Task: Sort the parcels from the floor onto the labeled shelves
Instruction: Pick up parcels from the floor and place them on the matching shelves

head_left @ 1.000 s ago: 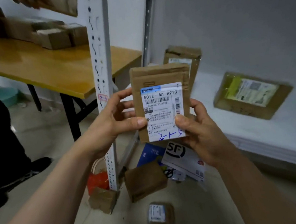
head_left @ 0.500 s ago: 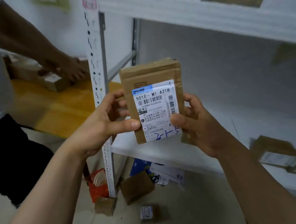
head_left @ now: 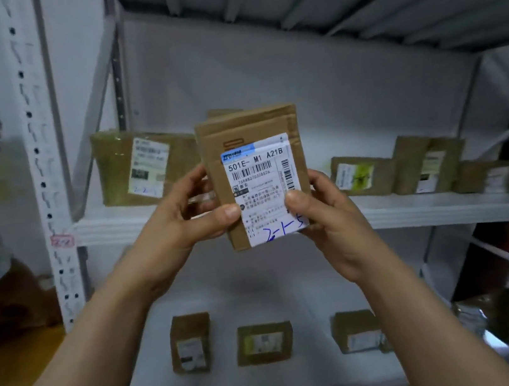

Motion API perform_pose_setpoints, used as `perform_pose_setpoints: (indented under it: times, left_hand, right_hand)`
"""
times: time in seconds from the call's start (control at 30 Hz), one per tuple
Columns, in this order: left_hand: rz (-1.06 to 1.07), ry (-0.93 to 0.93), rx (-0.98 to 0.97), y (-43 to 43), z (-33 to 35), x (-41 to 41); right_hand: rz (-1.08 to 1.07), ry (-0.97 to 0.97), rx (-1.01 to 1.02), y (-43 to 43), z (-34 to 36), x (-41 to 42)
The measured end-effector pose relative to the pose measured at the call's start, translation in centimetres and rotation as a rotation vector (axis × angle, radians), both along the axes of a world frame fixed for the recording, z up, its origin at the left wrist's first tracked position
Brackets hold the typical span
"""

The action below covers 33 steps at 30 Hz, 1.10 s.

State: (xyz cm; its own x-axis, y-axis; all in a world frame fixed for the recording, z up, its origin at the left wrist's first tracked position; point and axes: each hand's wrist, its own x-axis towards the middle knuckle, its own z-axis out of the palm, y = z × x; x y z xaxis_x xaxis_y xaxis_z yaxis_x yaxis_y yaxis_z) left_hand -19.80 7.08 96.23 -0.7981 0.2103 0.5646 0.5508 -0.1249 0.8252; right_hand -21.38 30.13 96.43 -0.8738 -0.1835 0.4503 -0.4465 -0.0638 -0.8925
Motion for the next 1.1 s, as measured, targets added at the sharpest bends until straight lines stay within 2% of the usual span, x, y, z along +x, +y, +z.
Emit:
perform_pose_setpoints:
  times: [0.2,0.33,0.57,0.67,0.9,1.1]
  left_hand:
    - [-0.103,0.077,-0.018,7.9,2.6,-3.3]
    - [-0.068,0.055,0.006,13.1,3.2,-6.7]
    - [0.006,0.049,0.026,24.5,4.5,-13.1]
    - [0.026,0.107,-0.023,30.7,5.3,-16.2]
    - [0.071,0.189,-0.102,42.6,6.6,-22.0]
    - [0.081,0.265,-0.21,47.1,7.9,-25.0]
  right_hand:
    - [-0.208,0.099,-0.107,5.6,1.4,0.1]
    - [-0.43,0.184,-0.12,9.0,1.8,-1.8]
    - [-0.761,0.276,0.097,17.7,4.7,-6.6]
    - [-0.878,0.309,0.185,22.7,6.4,-8.4]
    - [-0.914,0.269,0.255,33.1,7.8,-12.7]
    - [-1.066,0.226,0.376,37.2,9.2,-15.6]
